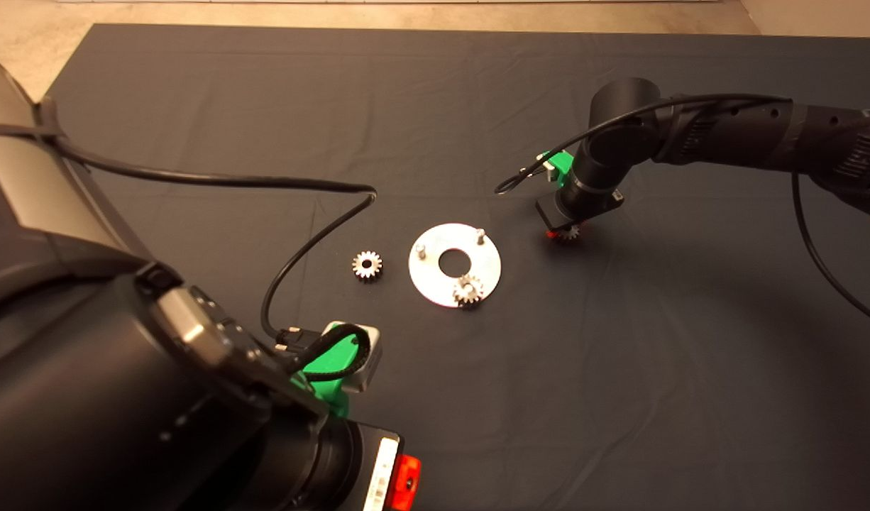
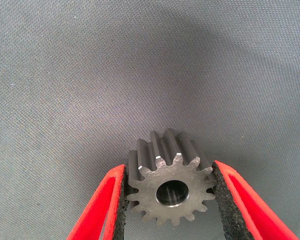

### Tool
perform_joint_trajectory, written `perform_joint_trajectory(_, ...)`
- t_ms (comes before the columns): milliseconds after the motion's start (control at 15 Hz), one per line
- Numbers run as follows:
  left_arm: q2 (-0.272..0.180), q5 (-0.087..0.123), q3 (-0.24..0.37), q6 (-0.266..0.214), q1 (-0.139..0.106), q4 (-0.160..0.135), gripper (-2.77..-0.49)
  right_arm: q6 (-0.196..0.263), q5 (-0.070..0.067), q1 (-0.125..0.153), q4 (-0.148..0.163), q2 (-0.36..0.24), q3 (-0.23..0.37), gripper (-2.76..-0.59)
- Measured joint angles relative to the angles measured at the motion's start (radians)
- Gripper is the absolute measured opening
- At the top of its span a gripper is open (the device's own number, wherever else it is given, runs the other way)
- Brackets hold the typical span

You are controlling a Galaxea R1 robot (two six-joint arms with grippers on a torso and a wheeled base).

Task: Install three planetary gears onto the carrier pins

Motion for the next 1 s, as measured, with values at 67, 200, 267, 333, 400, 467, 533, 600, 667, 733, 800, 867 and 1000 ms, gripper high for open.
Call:
perform_joint_trajectory(67, 0.0, 0.0, 0.0, 0.0, 0.0, 0.0, -0.49, 0.001, 0.0, 0.0, 0.001, 0.0, 0.001, -2.29)
perform_joint_trajectory(200, 0.0, 0.0, 0.0, 0.0, 0.0, 0.0, -0.49, 0.003, 0.0, 0.001, 0.007, 0.0, 0.003, -2.29)
perform_joint_trajectory(267, -0.001, 0.0, 0.0, 0.0, 0.0, 0.0, -0.49, 0.003, 0.001, 0.004, 0.015, 0.001, 0.005, -2.29)
perform_joint_trajectory(333, -0.002, 0.0, 0.0, 0.0, 0.0, 0.0, -0.49, 0.003, 0.001, 0.014, 0.028, 0.001, 0.007, -2.29)
perform_joint_trajectory(400, -0.002, 0.0, 0.0, 0.0, 0.0, 0.0, -0.49, 0.003, 0.001, 0.028, 0.042, 0.001, 0.01, -2.3)
perform_joint_trajectory(467, -0.002, 0.0, 0.0, 0.0, 0.0, 0.0, -0.49, 0.004, 0.001, 0.045, 0.057, 0.004, 0.013, -2.3)
perform_joint_trajectory(533, -0.002, 0.0, 0.0, 0.0, 0.0, 0.0, -0.49, 0.006, 0.0, 0.061, 0.07, 0.007, 0.017, -2.3)
perform_joint_trajectory(600, -0.002, 0.0, 0.0, 0.0, 0.0, 0.0, -0.49, 0.007, 0.001, 0.069, 0.081, 0.01, 0.02, -2.3)
perform_joint_trajectory(667, -0.002, 0.0, 0.0, -0.001, 0.0, 0.0, -0.49, 0.007, 0.001, 0.071, 0.095, 0.013, 0.02, -2.3)
perform_joint_trajectory(733, -0.002, 0.0, 0.0, -0.001, 0.0, 0.0, -0.49, 0.008, 0.001, 0.071, 0.111, 0.018, 0.021, -2.3)
perform_joint_trajectory(800, -0.002, 0.0, 0.0, -0.001, 0.0, 0.0, -0.49, 0.013, 0.001, 0.071, 0.124, 0.023, 0.021, -2.3)
perform_joint_trajectory(867, -0.002, 0.0, 0.0, -0.001, 0.0, 0.0, -0.49, 0.018, 0.0, 0.071, 0.129, 0.032, 0.02, -2.3)
perform_joint_trajectory(1000, -0.002, 0.0, 0.0, -0.001, 0.0, 0.0, -0.49, 0.026, 0.0, 0.072, 0.149, 0.059, 0.012, -2.3)
